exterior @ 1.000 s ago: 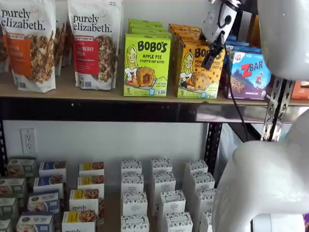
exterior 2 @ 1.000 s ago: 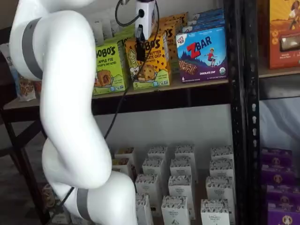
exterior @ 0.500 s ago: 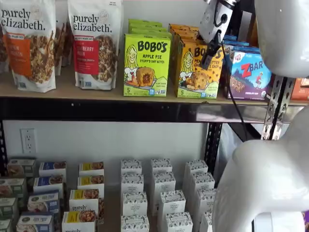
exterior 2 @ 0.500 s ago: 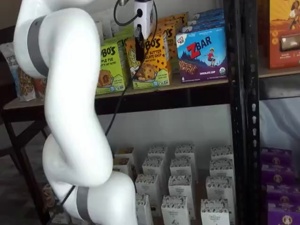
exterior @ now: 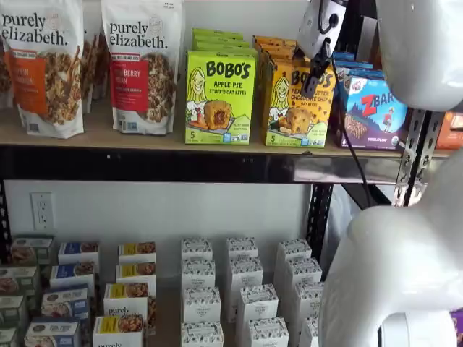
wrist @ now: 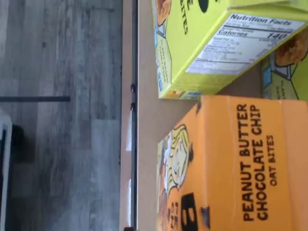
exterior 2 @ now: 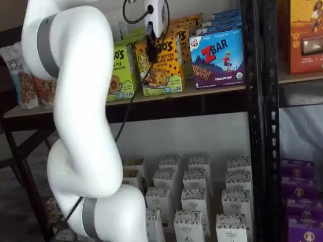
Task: Pick up the orange box on the top shelf, the fifth box from the left
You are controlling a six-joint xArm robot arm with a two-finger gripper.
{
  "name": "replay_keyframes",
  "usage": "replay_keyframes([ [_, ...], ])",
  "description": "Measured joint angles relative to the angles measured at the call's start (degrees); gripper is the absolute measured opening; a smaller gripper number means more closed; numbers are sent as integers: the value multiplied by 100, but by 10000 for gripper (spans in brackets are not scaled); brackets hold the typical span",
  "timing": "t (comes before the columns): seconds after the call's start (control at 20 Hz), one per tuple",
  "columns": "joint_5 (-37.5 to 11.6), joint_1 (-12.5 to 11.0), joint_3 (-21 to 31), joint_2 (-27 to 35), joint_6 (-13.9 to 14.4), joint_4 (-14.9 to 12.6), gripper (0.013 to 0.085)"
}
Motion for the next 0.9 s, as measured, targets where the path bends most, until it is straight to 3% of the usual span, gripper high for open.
replay_keyframes([
  [0.6, 353, 68, -275, 179, 39, -358, 850],
  [0.9, 412, 52, -325, 206, 33, -325, 850],
])
